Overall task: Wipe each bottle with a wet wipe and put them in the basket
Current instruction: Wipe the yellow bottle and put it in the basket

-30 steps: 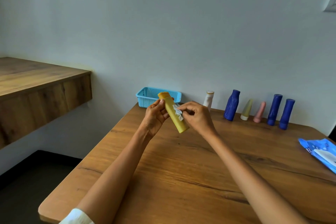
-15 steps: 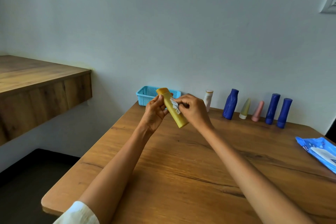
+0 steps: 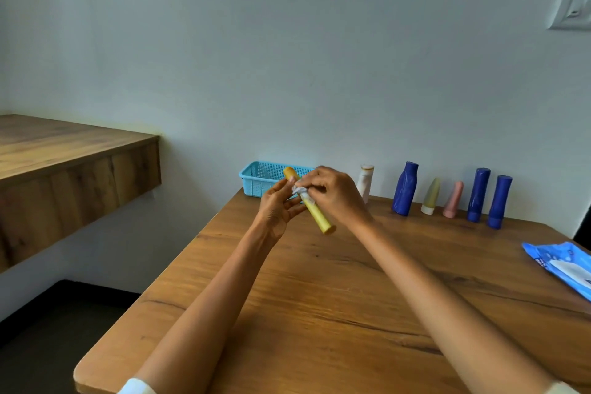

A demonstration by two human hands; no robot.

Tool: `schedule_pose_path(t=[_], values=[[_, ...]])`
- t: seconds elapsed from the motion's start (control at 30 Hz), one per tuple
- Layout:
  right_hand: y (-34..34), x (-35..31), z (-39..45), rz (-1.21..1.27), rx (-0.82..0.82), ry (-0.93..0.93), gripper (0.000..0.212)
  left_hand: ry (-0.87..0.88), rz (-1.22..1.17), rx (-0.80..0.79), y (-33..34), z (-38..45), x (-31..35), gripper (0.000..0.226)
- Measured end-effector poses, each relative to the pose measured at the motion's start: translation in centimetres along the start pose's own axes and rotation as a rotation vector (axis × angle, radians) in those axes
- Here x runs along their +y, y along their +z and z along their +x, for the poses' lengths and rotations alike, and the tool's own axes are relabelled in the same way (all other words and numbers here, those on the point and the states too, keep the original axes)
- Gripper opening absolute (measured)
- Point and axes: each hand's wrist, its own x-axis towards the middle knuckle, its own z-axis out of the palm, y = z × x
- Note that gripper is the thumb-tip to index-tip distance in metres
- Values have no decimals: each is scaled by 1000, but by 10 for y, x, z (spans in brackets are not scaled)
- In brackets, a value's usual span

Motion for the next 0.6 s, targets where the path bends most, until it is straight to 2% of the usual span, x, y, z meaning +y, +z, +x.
schedule_pose_path(t=[0.17,0.33,0.43,0.6], values=[[7,-6,2,172,50,87,21,72,-50,-52,-7,-3,12,16],[3,10,-41,161,-87,4,22,139,-126,-91,-25,-4,22,30],[2,15,-43,147,30,40,24,144,-138,-157,-22,-6,18,39],[8,-1,-5,133,154,8,22,124,-150,-184,-15,-6,13,28]])
